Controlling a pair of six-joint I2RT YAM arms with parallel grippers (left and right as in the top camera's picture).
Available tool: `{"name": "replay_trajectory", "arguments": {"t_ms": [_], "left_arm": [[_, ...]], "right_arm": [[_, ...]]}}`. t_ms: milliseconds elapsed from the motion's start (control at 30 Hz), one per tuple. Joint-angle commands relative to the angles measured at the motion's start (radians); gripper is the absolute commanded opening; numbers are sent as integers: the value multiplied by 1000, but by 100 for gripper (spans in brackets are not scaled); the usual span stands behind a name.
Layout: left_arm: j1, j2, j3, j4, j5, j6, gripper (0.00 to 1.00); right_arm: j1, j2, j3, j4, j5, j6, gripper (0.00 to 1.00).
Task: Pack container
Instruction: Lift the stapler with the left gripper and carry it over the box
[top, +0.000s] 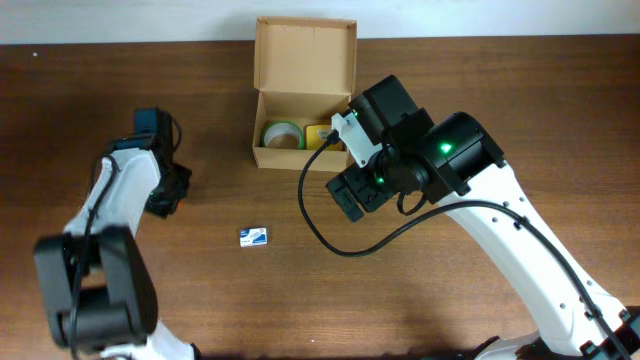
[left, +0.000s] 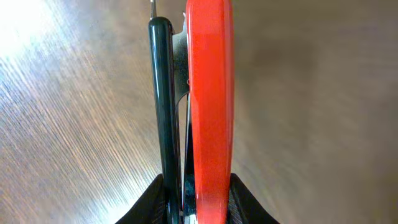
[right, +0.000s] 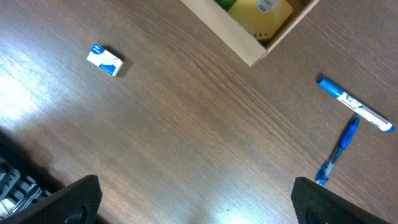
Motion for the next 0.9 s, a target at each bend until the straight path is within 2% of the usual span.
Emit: {"name": "replay_trajectory", "arguments": {"t_ms": [0, 233, 433, 500, 700, 800, 867], "left_arm": [[-70, -121, 12, 5, -5, 47, 2], [-257, -175, 120, 46, 3, 126, 2], [-377, -175, 215, 174, 17, 357, 2], [-394, -174, 220, 228, 63, 446, 2], [-398, -121, 224, 277, 158, 564, 2], [-407, -66, 247, 275, 162, 631, 2], [-414, -32, 278, 261, 173, 721, 2]], "right_arm": [[0, -20, 21, 0, -5, 5, 99], [0, -20, 21, 0, -6, 5, 99], [0, -20, 21, 0, -6, 5, 99], [0, -20, 21, 0, -6, 5, 99], [0, -20, 21, 0, -6, 5, 99], [0, -20, 21, 0, -5, 5, 99], [0, -20, 21, 0, -6, 5, 99]]}}
